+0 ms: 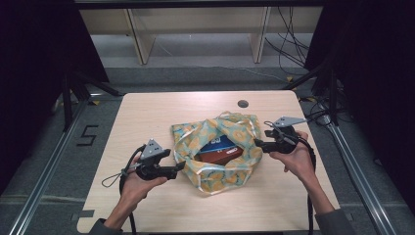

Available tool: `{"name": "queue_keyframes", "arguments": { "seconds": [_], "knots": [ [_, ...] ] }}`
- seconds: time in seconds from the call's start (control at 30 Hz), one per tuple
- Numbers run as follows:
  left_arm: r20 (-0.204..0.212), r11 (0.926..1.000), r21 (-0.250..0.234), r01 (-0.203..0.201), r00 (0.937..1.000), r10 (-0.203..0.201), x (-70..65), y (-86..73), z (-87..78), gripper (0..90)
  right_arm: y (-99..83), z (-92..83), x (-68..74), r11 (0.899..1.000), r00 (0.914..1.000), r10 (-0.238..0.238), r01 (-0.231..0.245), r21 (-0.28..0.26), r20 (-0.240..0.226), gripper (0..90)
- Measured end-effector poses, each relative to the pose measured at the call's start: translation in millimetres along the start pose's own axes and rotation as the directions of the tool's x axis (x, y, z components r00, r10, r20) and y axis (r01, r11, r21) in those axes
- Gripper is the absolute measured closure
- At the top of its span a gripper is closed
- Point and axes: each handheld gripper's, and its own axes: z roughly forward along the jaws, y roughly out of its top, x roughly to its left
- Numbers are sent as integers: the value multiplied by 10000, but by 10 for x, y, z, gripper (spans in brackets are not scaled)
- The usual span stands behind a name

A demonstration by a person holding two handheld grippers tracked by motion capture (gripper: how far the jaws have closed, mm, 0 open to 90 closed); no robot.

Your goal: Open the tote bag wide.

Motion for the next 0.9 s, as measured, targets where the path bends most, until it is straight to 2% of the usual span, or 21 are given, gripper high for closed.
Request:
{"name": "queue_keyframes", "arguments": {
  "seconds": [0.07, 0.1, 0.13, 0.33, 0.4, 0.43, 0.5, 0.6, 0.63, 0.67, 0.7, 0.8, 0.87, 0.9],
  "knots": [
    [-8, 9994, -170, 302, 9995, -303, -7, -53, -20, 256, -31, -46, -5, 9998, 9998, 170, -170, -37, -125, 419],
    [90, 9994, -115, 328, 9994, -327, -9, -72, -33, 248, -47, -48, -15, 9999, 9999, 107, -107, -77, -78, 416],
    [107, 9985, -148, 533, 9985, -532, -31, -94, -42, 235, -65, -46, -21, 9998, 9999, 117, -117, -153, -40, 414],
    [88, 9987, -41, 516, 9986, -515, -73, -222, -104, 184, -194, -79, 11, 9995, 9994, 307, -307, -32, -158, 406],
    [168, 9974, -144, 706, 9974, -703, -83, -302, -106, 184, -231, -90, 30, 9996, 9995, 269, -270, -22, -167, 402],
    [185, 9953, -129, 959, 9952, -956, -97, -326, -105, 182, -251, -87, 43, 9995, 9995, 280, -282, -112, -157, 399],
    [174, 9962, -47, 871, 9961, -870, -94, -347, -111, 178, -264, -103, 50, 9997, 9996, 245, -245, 9, -136, 399],
    [245, 9965, -123, 821, 9963, -818, -116, -421, -95, 189, -313, -154, 81, 9995, 9994, 286, -288, -118, -187, 390],
    [248, 9979, 50, 641, 9976, -642, -113, -444, -100, 190, -347, -179, 92, 9995, 9996, 250, -252, -165, -93, 388],
    [303, 9956, 69, 930, 9952, -931, -125, -456, -102, 190, -371, -189, 105, 9991, 9993, 349, -352, -233, -147, 386],
    [548, 9920, -72, 1256, 9906, -1251, -133, -469, -102, 190, -398, -205, 112, 9990, 9992, 355, -359, -249, -171, 386],
    [543, 9919, -100, 1268, 9905, -1260, -154, -489, -121, 190, -455, -220, 123, 9991, 9993, 356, -357, -232, -78, 378],
    [334, 9963, -2, 859, 9958, -858, -192, -516, -129, 190, -514, -224, 128, 9989, 9990, 394, -399, -229, -208, 369],
    [380, 9964, 28, 848, 9957, -849, -202, -528, -128, 190, -554, -232, 131, 9983, 9981, 511, -520, -269, -334, 369]
  ]
}}
